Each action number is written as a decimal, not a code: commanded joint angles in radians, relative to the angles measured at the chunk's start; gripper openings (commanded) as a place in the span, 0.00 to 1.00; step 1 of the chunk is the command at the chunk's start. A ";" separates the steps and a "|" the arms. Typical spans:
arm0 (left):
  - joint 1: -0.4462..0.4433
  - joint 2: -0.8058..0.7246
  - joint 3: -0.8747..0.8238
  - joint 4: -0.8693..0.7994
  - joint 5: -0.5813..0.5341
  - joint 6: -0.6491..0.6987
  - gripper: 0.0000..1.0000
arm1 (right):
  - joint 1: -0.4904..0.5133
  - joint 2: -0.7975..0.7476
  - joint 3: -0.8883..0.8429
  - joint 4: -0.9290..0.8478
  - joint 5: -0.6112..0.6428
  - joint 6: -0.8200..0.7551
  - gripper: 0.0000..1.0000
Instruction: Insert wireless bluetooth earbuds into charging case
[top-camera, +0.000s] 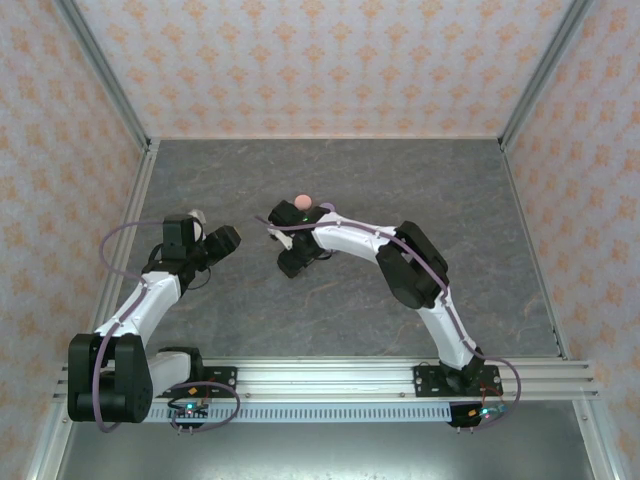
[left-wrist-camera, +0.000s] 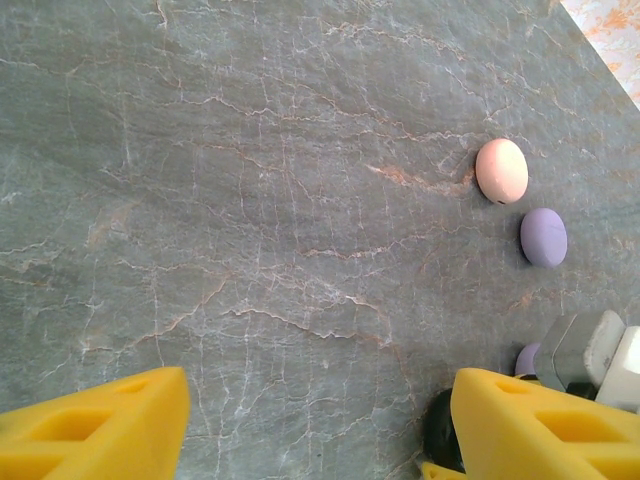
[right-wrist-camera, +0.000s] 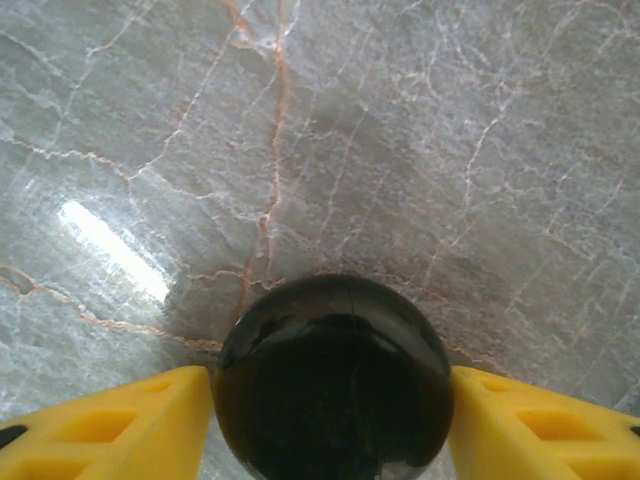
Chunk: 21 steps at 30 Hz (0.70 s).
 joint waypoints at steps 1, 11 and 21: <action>0.015 -0.006 0.030 -0.023 0.007 0.013 0.70 | 0.009 0.007 0.007 -0.049 0.045 -0.021 0.56; 0.014 -0.037 0.037 -0.009 0.082 0.046 0.69 | 0.003 -0.135 -0.141 0.152 0.073 -0.019 0.45; -0.010 -0.106 0.082 0.112 0.430 0.031 0.64 | -0.015 -0.644 -0.577 0.553 0.116 -0.135 0.45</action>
